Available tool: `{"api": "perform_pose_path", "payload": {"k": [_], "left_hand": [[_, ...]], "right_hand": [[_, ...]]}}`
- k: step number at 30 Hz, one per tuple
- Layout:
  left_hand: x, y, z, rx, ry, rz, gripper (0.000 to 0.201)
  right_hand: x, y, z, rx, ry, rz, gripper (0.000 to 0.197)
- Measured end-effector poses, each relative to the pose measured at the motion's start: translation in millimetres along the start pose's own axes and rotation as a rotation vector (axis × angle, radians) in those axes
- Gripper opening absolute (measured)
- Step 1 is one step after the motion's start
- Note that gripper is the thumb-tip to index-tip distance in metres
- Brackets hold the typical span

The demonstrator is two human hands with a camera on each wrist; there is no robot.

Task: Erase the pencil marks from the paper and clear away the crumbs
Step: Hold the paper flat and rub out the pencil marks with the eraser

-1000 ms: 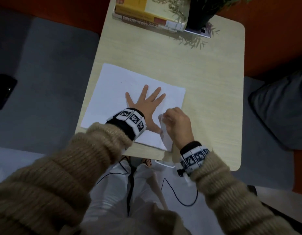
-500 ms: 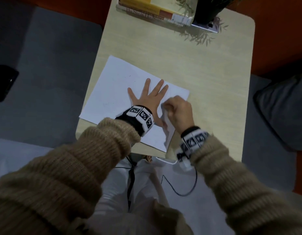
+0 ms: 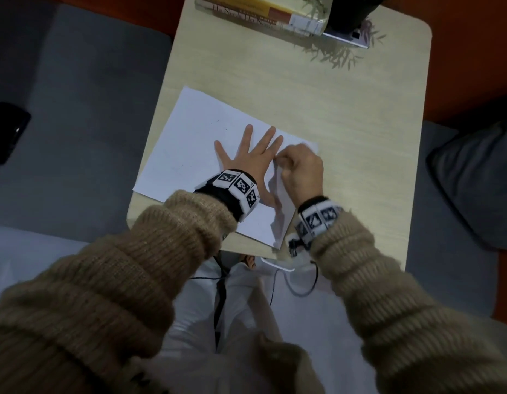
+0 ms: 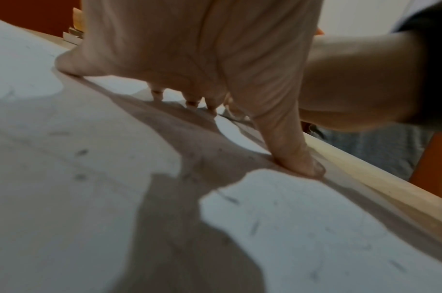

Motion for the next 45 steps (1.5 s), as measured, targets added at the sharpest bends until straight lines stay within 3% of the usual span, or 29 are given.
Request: {"api": "perform_pose_path", "payload": {"k": [3, 9, 15, 20, 22, 25, 27, 30, 32, 36, 41, 45], "left_hand": [[-1.5, 0.1, 2.0, 0.003, 0.019, -0.007, 0.125], [5.9, 1.9, 0.2, -0.026, 0.024, 0.004, 0.126], [5.1, 1.6, 4.1, 0.042, 0.068, -0.033, 0.118], [5.3, 0.2, 4.9, 0.026, 0.052, -0.022, 0.126], [5.4, 0.8, 5.1, 0.023, 0.053, -0.029, 0.126], [5.7, 0.4, 4.7, 0.036, 0.072, -0.034, 0.121], [5.5, 0.5, 2.7, 0.028, 0.069, -0.03, 0.122], [6.5, 0.3, 4.9, 0.018, 0.058, -0.021, 0.129], [6.4, 1.4, 6.2, 0.01, 0.054, -0.023, 0.129], [5.6, 0.8, 4.8, 0.03, 0.062, -0.021, 0.124], [5.5, -0.3, 6.9, 0.013, 0.049, -0.022, 0.131], [4.9, -0.1, 6.6, 0.027, 0.059, -0.027, 0.122]], "right_hand": [[-8.7, 41.6, 6.5, -0.1, -0.034, -0.052, 0.013], [23.7, -22.6, -11.5, 0.012, 0.042, 0.078, 0.007], [6.7, 54.4, -1.1, -0.083, -0.022, 0.001, 0.006], [27.2, -16.7, -14.4, 0.026, 0.035, 0.09, 0.008], [25.3, 1.1, -12.5, 0.043, 0.03, 0.082, 0.009], [12.2, 50.8, -2.6, -0.058, -0.005, 0.028, 0.007], [12.3, 32.9, -2.9, -0.087, -0.001, 0.033, 0.01], [27.2, -17.7, -10.0, 0.001, 0.024, 0.113, 0.013], [27.8, -7.3, -9.0, 0.033, 0.019, 0.118, 0.008], [10.3, 44.1, -1.1, -0.073, -0.001, 0.035, 0.012], [31.8, -21.7, -11.7, 0.025, 0.026, 0.147, 0.009], [10.6, 40.0, 0.9, -0.04, 0.022, 0.058, 0.007]]}}
Point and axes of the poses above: each hand's wrist, its own y-axis away from the middle knuckle, its own z-axis out of the palm, x = y × z, the point moved 10 cm from there along -y, towards the middle knuckle, and after that the axes turned 1 degree about x, right-handed, at the moved point
